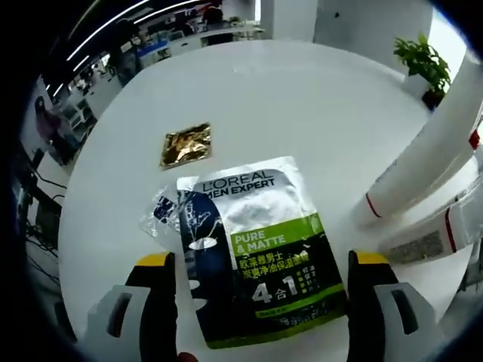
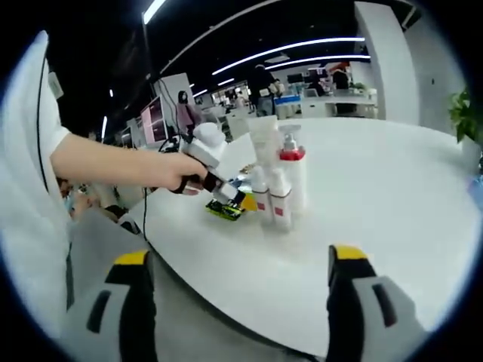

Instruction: Arrange the skincare products in the storage area until every visible bottle or jar stands upright without overlapping.

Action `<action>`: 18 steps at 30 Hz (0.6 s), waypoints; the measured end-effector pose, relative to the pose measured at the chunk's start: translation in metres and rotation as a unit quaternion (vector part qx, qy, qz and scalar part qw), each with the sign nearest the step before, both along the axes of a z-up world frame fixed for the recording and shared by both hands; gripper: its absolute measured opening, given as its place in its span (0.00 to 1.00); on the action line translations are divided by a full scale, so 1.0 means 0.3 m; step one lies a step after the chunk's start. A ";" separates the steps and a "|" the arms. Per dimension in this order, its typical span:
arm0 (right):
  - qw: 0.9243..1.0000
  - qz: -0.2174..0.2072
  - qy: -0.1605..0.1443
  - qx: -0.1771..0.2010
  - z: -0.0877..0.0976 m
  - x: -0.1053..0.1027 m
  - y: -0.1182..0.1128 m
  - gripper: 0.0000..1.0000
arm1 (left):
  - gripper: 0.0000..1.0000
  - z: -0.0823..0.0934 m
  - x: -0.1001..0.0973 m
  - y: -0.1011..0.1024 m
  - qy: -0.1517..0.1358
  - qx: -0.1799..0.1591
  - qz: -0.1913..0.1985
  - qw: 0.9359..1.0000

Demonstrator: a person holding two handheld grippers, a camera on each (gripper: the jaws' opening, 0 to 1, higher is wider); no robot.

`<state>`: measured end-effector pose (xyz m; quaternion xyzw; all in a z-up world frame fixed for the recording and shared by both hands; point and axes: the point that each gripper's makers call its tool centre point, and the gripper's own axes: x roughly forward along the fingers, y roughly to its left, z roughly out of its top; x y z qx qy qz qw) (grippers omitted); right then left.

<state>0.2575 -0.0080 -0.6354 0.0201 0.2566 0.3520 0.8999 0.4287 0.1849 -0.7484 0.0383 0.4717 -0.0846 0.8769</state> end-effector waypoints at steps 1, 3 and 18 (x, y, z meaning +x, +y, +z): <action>1.000 0.000 0.000 -0.001 -0.001 0.000 0.000 0.96 | 0.74 0.003 -0.004 0.010 0.002 0.000 0.003 1.000; 1.000 0.001 0.000 -0.002 -0.001 0.000 0.001 0.96 | 0.71 0.003 0.004 0.008 -0.003 -0.002 0.002 1.000; 1.000 0.004 -0.001 -0.007 -0.003 -0.001 0.001 0.95 | 0.41 0.017 -0.002 0.024 -0.038 -0.021 0.009 0.999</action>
